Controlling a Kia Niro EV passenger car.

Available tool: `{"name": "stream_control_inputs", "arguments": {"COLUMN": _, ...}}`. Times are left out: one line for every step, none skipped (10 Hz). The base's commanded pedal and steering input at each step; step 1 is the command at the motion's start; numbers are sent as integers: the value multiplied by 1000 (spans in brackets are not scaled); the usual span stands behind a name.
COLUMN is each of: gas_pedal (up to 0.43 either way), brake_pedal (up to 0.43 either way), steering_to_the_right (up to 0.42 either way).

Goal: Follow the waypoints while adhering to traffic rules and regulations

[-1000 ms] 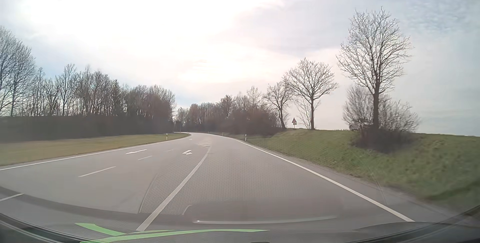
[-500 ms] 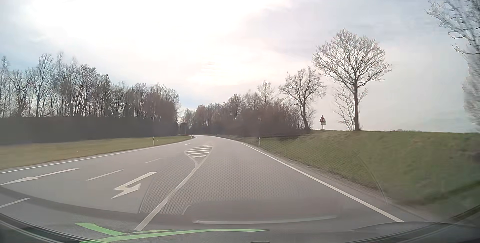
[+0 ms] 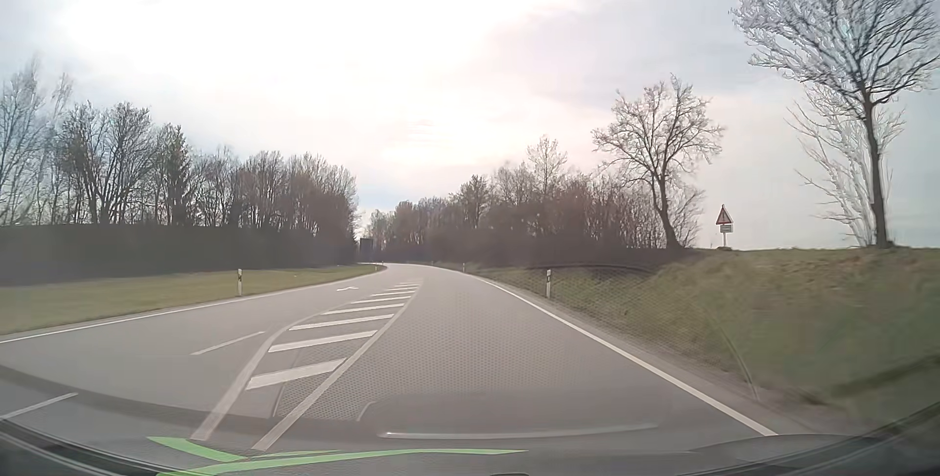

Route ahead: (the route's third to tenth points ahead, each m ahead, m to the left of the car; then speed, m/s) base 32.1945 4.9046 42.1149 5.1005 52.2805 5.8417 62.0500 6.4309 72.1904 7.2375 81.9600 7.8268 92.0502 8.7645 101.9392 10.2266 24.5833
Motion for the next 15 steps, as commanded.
{"name": "stream_control_inputs", "arguments": {"gas_pedal": 268, "brake_pedal": 0, "steering_to_the_right": -10}}
{"name": "stream_control_inputs", "arguments": {"gas_pedal": 268, "brake_pedal": 0, "steering_to_the_right": -10}}
{"name": "stream_control_inputs", "arguments": {"gas_pedal": 268, "brake_pedal": 0, "steering_to_the_right": -9}}
{"name": "stream_control_inputs", "arguments": {"gas_pedal": 268, "brake_pedal": 0, "steering_to_the_right": -6}}
{"name": "stream_control_inputs", "arguments": {"gas_pedal": 268, "brake_pedal": 0, "steering_to_the_right": -6}}
{"name": "stream_control_inputs", "arguments": {"gas_pedal": 268, "brake_pedal": 0, "steering_to_the_right": -6}}
{"name": "stream_control_inputs", "arguments": {"gas_pedal": 268, "brake_pedal": 0, "steering_to_the_right": -6}}
{"name": "stream_control_inputs", "arguments": {"gas_pedal": 268, "brake_pedal": 0, "steering_to_the_right": -6}}
{"name": "stream_control_inputs", "arguments": {"gas_pedal": 268, "brake_pedal": 0, "steering_to_the_right": -6}}
{"name": "stream_control_inputs", "arguments": {"gas_pedal": 268, "brake_pedal": 0, "steering_to_the_right": -6}}
{"name": "stream_control_inputs", "arguments": {"gas_pedal": 268, "brake_pedal": 0, "steering_to_the_right": -6}}
{"name": "stream_control_inputs", "arguments": {"gas_pedal": 268, "brake_pedal": 0, "steering_to_the_right": -6}}
{"name": "stream_control_inputs", "arguments": {"gas_pedal": 268, "brake_pedal": 0, "steering_to_the_right": -8}}
{"name": "stream_control_inputs", "arguments": {"gas_pedal": 268, "brake_pedal": 0, "steering_to_the_right": -8}}
{"name": "stream_control_inputs", "arguments": {"gas_pedal": 268, "brake_pedal": 0, "steering_to_the_right": -8}}
